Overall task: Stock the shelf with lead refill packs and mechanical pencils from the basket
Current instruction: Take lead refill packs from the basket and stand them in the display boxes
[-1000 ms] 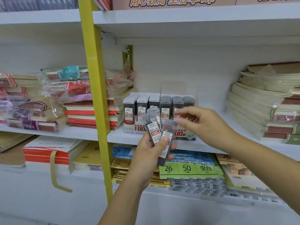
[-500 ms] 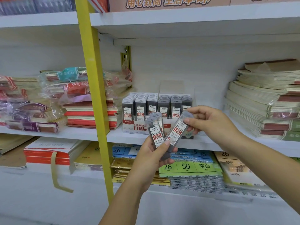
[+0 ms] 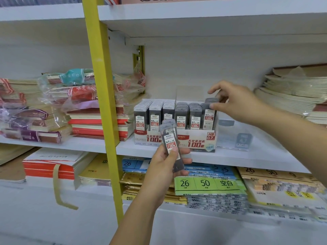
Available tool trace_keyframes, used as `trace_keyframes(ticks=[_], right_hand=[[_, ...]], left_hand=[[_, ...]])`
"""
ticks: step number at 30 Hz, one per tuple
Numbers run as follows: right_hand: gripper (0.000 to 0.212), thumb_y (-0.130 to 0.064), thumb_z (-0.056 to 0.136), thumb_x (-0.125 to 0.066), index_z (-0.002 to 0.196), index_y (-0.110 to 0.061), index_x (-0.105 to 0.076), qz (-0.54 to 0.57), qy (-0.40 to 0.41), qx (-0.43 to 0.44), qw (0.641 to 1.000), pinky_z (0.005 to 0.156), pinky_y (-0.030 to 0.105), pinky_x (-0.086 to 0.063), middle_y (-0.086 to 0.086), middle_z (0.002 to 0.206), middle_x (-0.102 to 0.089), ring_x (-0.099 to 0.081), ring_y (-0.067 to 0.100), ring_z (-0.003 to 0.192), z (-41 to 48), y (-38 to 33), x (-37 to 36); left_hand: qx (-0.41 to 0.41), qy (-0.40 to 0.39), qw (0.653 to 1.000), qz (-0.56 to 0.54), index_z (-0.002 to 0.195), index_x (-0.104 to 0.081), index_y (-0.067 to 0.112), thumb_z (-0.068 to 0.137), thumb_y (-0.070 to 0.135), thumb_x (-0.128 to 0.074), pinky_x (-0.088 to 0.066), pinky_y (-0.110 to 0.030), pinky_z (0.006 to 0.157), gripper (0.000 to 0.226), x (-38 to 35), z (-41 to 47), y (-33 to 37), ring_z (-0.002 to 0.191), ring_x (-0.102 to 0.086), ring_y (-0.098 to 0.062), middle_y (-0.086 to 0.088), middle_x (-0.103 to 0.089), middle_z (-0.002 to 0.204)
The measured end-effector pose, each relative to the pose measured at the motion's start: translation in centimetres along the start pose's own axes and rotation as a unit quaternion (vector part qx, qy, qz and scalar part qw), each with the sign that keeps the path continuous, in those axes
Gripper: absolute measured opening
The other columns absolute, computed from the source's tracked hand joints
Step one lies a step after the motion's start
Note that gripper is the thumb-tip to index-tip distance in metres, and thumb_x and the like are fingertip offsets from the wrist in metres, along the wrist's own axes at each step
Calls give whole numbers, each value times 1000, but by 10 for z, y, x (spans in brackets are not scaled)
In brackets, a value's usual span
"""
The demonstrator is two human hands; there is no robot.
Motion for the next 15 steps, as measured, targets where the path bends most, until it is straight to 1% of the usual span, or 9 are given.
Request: trace_keyframes(ticks=[3,4,6,10,12,13,14,15], right_hand=[[19,-24,84,-73,93,-29,-57,-17,-23,-23,999,63,24,-36,-6,89,-63,-53,7,81,6,10,-12],[16,-26,83,-73,92,-29,-60,-39,-20,-18,999,64,26,-34,-7,90,-61,-50,9,82,7,11,-14],[13,-30,84,-73,94,-27,-66,-80,-5,-10,997,73,28,-31,-5,92,-55,-43,14,91,7,12,-16],[20,-33,89,-67,108,-27,-69,-123,29,-24,992,83,33,-36,-3,95,-51,-36,15,99,3,16,-12],[21,-31,91,-64,111,-26,-69,-117,75,0,990,82,32,-35,-5,95,-53,-38,13,97,-6,6,-2],[19,-29,92,-63,109,-25,-69,-100,102,22,990,79,30,-35,-7,92,-55,-40,11,93,-14,-3,4],[16,-28,91,-62,105,-25,-70,-71,119,44,989,77,27,-37,-9,89,-57,-43,9,87,-23,-13,8],[14,-28,90,-62,101,-26,-70,-27,117,59,991,73,20,-40,-13,85,-59,-47,5,81,-31,-23,8]], left_hand=[[0,1,1000,2,119,-60,38,105,29,-46,-58,-24,64,22,2,0,0,92,-75,-14,6,-77,103],[0,1,1000,3,119,-60,37,105,29,-46,-58,-24,64,21,2,-1,0,92,-75,-14,6,-77,103],[0,-1,1000,5,117,-61,36,105,28,-47,-58,-24,63,21,3,-1,1,92,-75,-14,6,-77,103],[-3,-5,1000,13,119,-61,36,104,28,-50,-58,-23,61,20,3,-3,4,90,-75,-14,6,-78,102],[-5,-10,1000,18,119,-61,35,104,27,-51,-57,-23,61,21,3,-4,6,89,-75,-13,5,-78,103],[-7,-12,1000,19,120,-61,35,103,27,-51,-57,-22,61,21,2,-6,7,88,-75,-13,5,-77,103],[-8,-15,1000,20,120,-61,35,103,27,-52,-57,-22,60,21,2,-6,9,88,-75,-13,5,-77,104],[-10,-18,1000,22,120,-61,35,103,27,-53,-56,-21,60,21,1,-7,10,87,-75,-13,4,-77,104]])
Point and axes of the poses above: each hand's wrist, its own z-axis towards the middle knuckle, its own x-axis out of the back of the hand, y = z × x, the point moved 10 cm from there along z, towards the middle knuckle
